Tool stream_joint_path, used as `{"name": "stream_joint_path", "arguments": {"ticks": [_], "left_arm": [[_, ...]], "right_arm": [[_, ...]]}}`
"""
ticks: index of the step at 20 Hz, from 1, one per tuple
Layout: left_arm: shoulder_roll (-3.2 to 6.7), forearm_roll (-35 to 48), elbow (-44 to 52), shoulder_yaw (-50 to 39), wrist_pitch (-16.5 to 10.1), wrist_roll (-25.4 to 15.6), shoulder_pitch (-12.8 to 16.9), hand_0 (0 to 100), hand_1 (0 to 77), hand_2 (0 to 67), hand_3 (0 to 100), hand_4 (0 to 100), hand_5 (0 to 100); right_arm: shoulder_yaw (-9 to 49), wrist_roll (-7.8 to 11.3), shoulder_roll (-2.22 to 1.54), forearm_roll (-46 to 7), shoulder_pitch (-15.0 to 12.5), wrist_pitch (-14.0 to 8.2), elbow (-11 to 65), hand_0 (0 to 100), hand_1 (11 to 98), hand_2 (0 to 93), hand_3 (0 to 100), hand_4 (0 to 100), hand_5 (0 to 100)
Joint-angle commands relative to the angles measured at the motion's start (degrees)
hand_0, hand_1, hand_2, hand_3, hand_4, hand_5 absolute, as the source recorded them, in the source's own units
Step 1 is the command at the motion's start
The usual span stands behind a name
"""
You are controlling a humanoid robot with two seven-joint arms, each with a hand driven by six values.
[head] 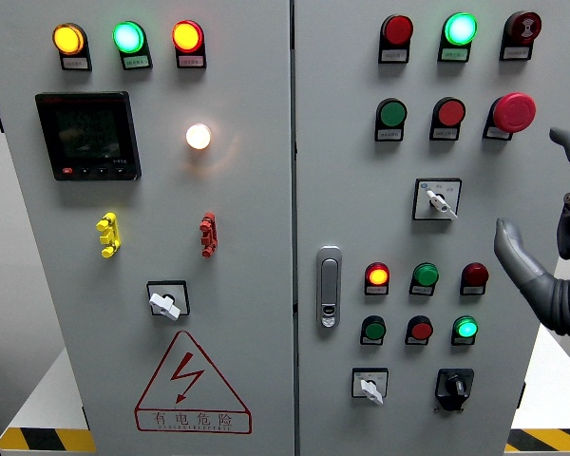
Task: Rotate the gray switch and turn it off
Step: 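Raise the right hand toward the white rotary switch knob below the buttons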
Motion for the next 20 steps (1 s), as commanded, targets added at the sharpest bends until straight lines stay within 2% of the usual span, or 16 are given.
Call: {"name": "stream_joint_path", "arguments": {"ticks": [1,6,9,11,13,14,16,19,20], "left_arm": [[0.0,-0.1,0.0,0.0,0.0,0.1,0.0,0,0.0,12.9,18,9,12],[0.0,-0.1,0.0,0.0,0.1,0.1,0.0,0,0.0,12.9,18,9,12],[0.0,-0.1,0.0,0.0,0.0,0.0,0.0,0,0.0,12.9,18,9,12],[0.0,0.0,0.0,0.0,0.0,0.1,0.0,0,0.0,12.9,18,9,12],[0.0,-0.1,0.0,0.0,0.0,0.1,0.0,0,0.0,12.9,18,9,12],[0.0,-0.1,0.0,0.0,0.0,0.1,0.0,0,0.0,12.9,18,9,12],[0.0,0.0,0.0,0.0,0.0,0.1,0.0,0,0.0,12.9,18,9,12],[0.0,-0.1,0.0,0.0,0.0,0.1,0.0,0,0.0,12.9,18,9,12],[0.0,0.0,0.0,0.0,0.0,0.1,0.0,0,0.0,12.9,18,9,12]], "right_arm": [[0.0,-0.01,0.0,0.1,0.2,0.0,-0.1,50,42.7,8.5,100,100,100],[0.1,-0.01,0.0,0.3,0.2,0.1,-0.7,51,42.0,8.4,100,100,100],[0.2,-0.01,0.0,0.3,0.3,-0.1,-1.0,52,37.3,8.2,99,100,100],[0.2,-0.09,0.0,0.3,0.6,-0.3,-2.2,45,36.4,7.5,96,100,100],[0.2,-0.27,0.09,0.4,1.3,-0.5,-3.4,25,36.9,10.7,93,94,100],[0.2,-0.36,0.09,0.5,1.7,-0.7,-4.4,21,36.8,12.9,92,93,100],[0.2,-0.79,0.09,1.5,2.3,-0.9,-5.5,8,37.4,19.1,89,93,100],[0.2,-0.88,0.0,2.2,2.8,-1.2,-6.8,0,37.2,25.6,88,93,100],[0.2,-0.88,0.09,2.2,3.0,-1.2,-7.0,0,37.3,26.8,88,93,100]]}}
